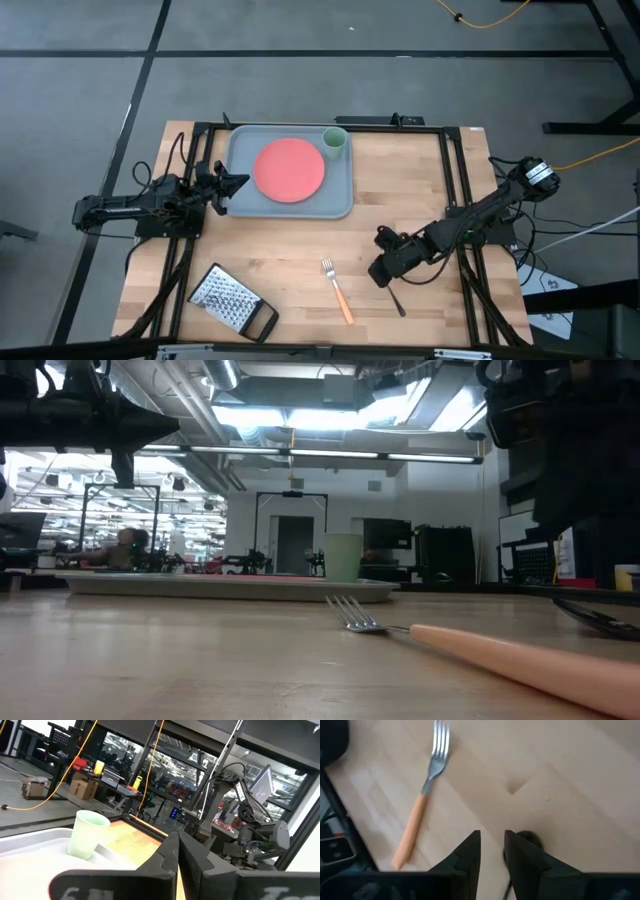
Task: Pick and place plate/cup/fork/spoon on tray
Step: Put the black spoon on the gray serving tray beside the pink plate
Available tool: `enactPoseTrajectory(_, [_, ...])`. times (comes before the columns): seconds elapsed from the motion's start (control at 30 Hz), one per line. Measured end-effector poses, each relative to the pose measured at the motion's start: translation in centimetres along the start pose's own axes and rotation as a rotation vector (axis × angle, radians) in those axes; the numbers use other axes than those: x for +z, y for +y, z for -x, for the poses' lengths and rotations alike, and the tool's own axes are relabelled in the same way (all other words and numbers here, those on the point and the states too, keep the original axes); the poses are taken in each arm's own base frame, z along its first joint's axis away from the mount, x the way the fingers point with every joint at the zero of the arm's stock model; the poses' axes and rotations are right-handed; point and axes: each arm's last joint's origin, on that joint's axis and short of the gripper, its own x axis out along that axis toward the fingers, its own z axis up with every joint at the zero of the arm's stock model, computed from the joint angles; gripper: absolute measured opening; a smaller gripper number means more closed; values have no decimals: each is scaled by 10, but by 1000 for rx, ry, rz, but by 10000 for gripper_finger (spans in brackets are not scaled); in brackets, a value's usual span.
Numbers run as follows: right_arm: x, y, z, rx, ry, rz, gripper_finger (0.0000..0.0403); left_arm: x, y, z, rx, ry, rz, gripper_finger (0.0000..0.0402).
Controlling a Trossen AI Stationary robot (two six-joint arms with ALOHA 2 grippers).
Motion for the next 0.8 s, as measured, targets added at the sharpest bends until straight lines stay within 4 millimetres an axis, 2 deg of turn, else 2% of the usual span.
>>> enactPoseTrajectory(0.2, [-3, 3, 1, 34, 20, -42, 90, 0, 0, 0, 0, 0, 0, 0])
enactPoseTrajectory(0.37, [-18, 9, 4, 65, 62, -112, 90, 0, 0, 0, 0, 0, 0, 0])
enactPoseTrajectory(0.63, [-66, 55, 23, 511, 134, -49, 90, 0, 0, 0, 0, 0, 0, 0])
enactPoseTrajectory(0.73, [-86, 71, 19, 628, 107, -53, 90, 0, 0, 0, 0, 0, 0, 0])
enactPoseTrajectory(0.8, [-96, 82, 12, 623, 113, -40, 90, 0, 0, 0, 0, 0, 0, 0])
